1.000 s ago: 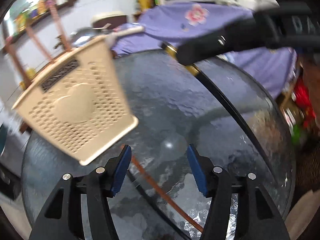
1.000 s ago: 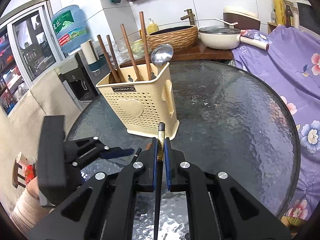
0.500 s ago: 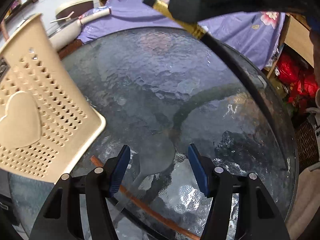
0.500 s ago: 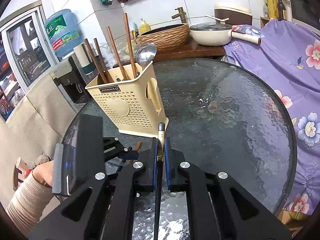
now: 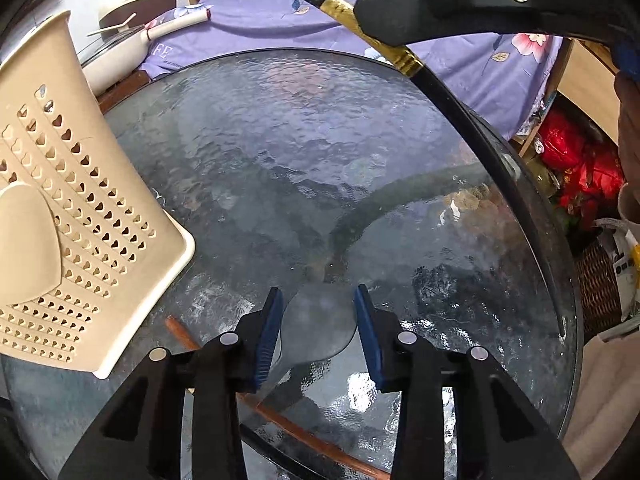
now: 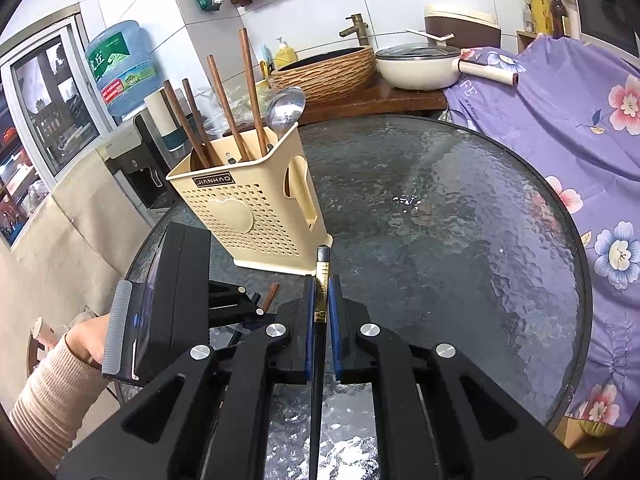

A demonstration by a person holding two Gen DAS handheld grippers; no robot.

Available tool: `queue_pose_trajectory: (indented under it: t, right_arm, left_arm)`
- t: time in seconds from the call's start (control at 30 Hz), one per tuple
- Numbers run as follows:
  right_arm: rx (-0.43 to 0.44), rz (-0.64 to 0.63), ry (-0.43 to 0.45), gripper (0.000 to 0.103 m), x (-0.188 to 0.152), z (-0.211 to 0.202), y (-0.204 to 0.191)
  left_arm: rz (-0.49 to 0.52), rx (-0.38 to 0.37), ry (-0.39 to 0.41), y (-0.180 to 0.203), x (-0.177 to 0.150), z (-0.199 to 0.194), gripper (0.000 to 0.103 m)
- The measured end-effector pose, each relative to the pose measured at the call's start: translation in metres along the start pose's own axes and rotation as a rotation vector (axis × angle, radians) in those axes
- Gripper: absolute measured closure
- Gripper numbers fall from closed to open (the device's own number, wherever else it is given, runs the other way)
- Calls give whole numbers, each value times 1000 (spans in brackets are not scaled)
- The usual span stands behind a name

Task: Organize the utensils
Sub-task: 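Lift the chopstick and spoon and carry both over the cream holder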

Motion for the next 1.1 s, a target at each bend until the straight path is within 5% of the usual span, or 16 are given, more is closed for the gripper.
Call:
queue_pose_trajectory:
  t: [0.17, 0.87, 1.1]
  right_arm:
    - [4, -10, -1, 95, 1, 0, -4]
    - [89, -121, 88, 96, 39, -47, -53]
    - [99, -168, 107, 96, 51, -58, -69]
  left_arm:
    - [-36, 39, 53, -2, 4, -12, 67]
    - [-264, 197, 433, -37, 27, -171, 67]
    - [-324, 199, 532, -39, 29, -213, 67]
Point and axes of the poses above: each gripper's, at about its wrist camera, not at the fingertips, and z roughly the way its jaws point, y to its right, x to its top, the point moved 8 cm from there along z, roughly the way its jaws point, and after that the axes turned 1 degree about y, right-handed, at the moved point
